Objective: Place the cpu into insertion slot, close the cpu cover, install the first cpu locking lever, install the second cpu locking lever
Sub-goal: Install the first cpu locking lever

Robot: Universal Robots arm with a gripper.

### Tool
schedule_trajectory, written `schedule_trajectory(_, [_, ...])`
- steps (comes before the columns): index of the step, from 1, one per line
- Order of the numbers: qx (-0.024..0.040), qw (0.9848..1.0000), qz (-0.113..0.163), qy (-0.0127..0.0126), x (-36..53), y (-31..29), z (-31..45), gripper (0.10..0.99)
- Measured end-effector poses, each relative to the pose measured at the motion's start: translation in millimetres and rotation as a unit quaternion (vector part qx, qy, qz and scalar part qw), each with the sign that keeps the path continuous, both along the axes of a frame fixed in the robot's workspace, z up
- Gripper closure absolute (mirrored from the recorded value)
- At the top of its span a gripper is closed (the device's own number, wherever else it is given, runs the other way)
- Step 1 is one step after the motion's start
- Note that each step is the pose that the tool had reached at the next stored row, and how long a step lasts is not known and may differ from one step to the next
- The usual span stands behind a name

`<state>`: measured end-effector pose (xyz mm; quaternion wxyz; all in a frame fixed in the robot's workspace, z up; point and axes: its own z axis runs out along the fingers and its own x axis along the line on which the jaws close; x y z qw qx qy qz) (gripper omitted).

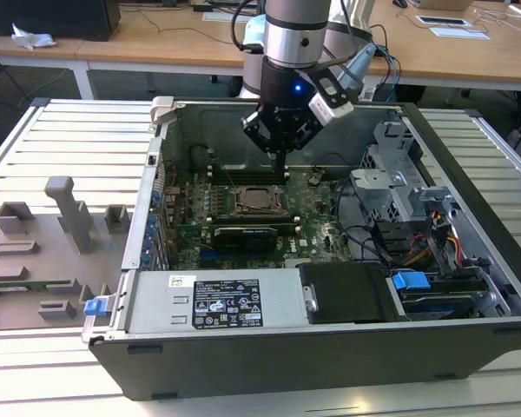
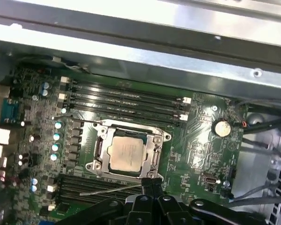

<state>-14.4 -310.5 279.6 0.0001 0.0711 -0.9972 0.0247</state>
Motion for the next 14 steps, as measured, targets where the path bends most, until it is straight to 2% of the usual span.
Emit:
schedule_trajectory(2, [0.0000, 0.9999, -0.013, 0.0000, 0.0, 0.0, 0.0, 0.980])
schedule_trajectory(4, [0.0000, 0.9989, -0.046, 0.0000, 0.0, 0.0, 0.0, 0.980])
schedule_trajectory(9, [0.0001, 0.9966, -0.083, 0.0000, 0.0, 0.0, -0.1, 0.980])
schedule_trajectory(13, [0.0000, 0.9934, -0.115, 0.0000, 0.0, 0.0, -0.2, 0.980])
schedule_trajectory(14, [0.0000, 0.9921, -0.126, 0.0000, 0.0, 0.0, -0.2, 0.980])
